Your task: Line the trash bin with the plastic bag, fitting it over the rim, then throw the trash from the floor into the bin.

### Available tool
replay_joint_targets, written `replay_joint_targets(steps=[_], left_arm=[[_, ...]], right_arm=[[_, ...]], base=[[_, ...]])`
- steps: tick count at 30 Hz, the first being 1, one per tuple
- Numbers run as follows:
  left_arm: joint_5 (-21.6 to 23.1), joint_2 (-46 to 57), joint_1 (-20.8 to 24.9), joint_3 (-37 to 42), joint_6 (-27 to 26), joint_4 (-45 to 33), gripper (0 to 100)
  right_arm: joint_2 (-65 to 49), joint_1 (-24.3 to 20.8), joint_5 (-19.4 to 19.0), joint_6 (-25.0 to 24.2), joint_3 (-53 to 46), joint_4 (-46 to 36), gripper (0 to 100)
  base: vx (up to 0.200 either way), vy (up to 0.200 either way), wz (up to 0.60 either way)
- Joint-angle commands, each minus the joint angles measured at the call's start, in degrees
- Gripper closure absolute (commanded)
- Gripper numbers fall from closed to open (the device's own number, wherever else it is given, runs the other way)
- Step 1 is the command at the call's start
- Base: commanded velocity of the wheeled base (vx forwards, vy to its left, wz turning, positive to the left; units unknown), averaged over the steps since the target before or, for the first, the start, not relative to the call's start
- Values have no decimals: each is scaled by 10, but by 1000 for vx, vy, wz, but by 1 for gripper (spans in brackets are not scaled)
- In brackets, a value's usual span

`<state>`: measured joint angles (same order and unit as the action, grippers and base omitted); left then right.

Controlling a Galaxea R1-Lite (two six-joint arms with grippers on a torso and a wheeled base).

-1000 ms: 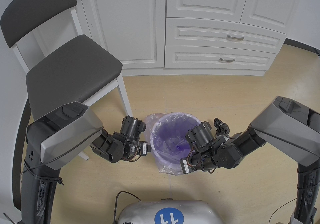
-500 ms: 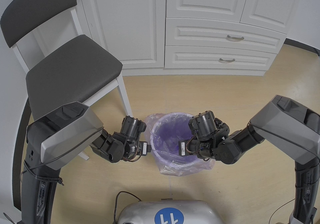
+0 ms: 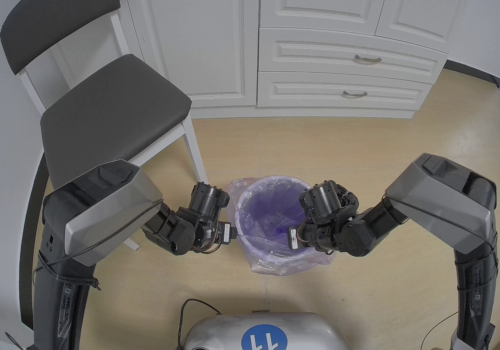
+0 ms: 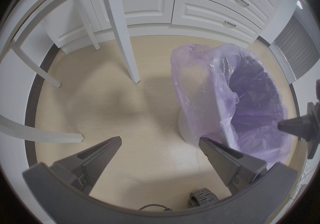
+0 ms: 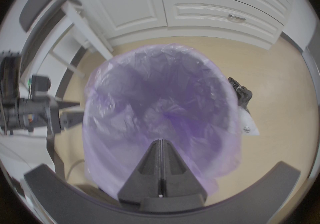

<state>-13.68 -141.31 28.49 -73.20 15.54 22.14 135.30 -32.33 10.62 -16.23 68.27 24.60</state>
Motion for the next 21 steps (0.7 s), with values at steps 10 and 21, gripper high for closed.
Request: replay_joint_targets(steps=[10,21], left_arm=[[0,2,-1,16,-1,22,0],[0,-2,0,17,-1,30,0]], right_arm=[[-98,15,-88,166,-143,-76,100],[-17,21,-77,149,-99,-69,100]], base=[[0,0,0],[0,0,0]])
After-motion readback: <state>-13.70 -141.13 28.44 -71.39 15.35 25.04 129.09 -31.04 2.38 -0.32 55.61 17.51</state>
